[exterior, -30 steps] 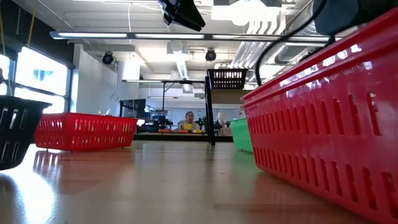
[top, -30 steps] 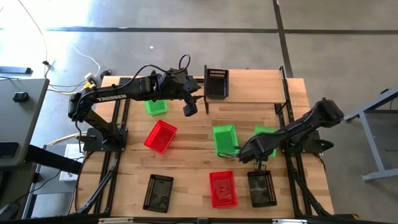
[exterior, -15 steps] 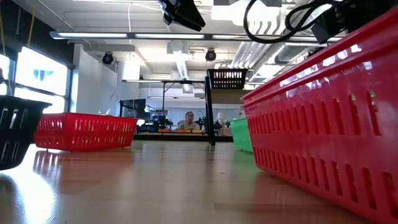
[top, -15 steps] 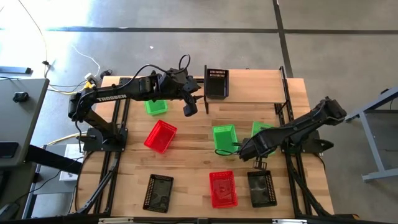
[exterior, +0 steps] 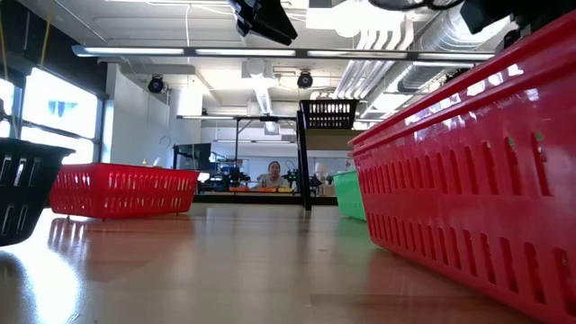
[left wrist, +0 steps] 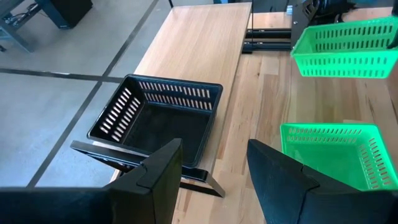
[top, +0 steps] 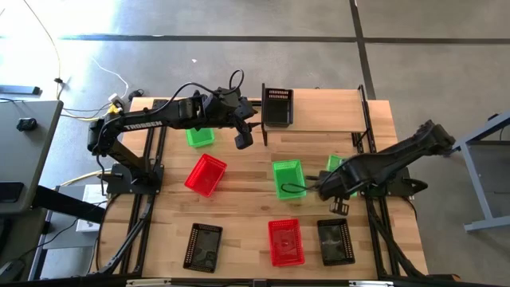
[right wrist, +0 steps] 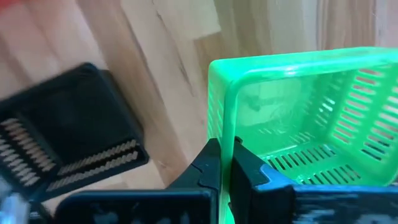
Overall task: Stack baskets on shelf by color
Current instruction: Put the bottom right green bin on the shelf
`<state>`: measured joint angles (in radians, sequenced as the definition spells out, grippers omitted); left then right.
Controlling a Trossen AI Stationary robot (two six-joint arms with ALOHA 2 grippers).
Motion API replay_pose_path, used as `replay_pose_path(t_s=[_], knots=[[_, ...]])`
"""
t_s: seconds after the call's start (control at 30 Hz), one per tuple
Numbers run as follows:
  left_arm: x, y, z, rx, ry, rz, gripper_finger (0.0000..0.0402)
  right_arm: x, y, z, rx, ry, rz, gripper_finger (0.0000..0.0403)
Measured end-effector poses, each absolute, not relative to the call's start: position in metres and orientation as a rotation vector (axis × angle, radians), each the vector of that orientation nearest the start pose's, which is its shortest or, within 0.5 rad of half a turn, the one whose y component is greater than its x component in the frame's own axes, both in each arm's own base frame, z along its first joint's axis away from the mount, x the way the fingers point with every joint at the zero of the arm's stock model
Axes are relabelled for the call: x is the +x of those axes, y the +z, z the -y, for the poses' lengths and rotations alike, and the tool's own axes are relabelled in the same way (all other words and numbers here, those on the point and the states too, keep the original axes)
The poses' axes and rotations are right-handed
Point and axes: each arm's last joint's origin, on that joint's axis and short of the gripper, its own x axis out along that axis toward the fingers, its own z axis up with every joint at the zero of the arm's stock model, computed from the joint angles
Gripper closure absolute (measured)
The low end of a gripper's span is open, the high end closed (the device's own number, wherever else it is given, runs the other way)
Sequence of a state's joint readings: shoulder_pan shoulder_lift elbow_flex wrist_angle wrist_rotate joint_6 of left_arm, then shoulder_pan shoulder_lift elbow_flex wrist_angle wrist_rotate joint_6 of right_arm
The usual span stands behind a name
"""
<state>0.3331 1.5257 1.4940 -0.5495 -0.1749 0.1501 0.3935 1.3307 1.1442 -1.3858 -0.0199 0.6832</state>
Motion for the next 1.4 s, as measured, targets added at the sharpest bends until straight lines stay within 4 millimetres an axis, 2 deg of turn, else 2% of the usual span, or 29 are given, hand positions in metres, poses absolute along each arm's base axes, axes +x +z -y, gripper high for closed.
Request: replay_pose_path(t_s=[0.23,0.47,0.67,0.77,0.93,1.4], knots=[[0.315,0.367,-0.114,0.096,0.448,-0.621,0.0229,0.183,0.304,-0.077,0.306,-0.153,-1.422,0.0403],[0.315,0.367,-0.114,0.096,0.448,-0.621,0.0229,0.178,0.343,-0.07,0.208,-0.158,-1.243,0.0403],[0.315,0.367,-0.114,0.087,0.452,-0.619,0.0229,0.168,0.363,-0.062,0.097,-0.259,-1.227,0.0403],[0.315,0.367,-0.114,0.08,0.453,-0.617,0.0229,0.163,0.367,-0.058,0.044,-0.306,-1.232,0.0403],[0.315,0.367,-0.114,0.062,0.459,-0.613,0.0229,0.167,0.367,-0.049,-0.051,-0.309,-1.228,0.0403],[0.315,0.364,-0.111,0.029,0.459,-0.636,0.0229,0.174,0.368,0.002,-0.179,-0.418,-1.295,0.0403]])
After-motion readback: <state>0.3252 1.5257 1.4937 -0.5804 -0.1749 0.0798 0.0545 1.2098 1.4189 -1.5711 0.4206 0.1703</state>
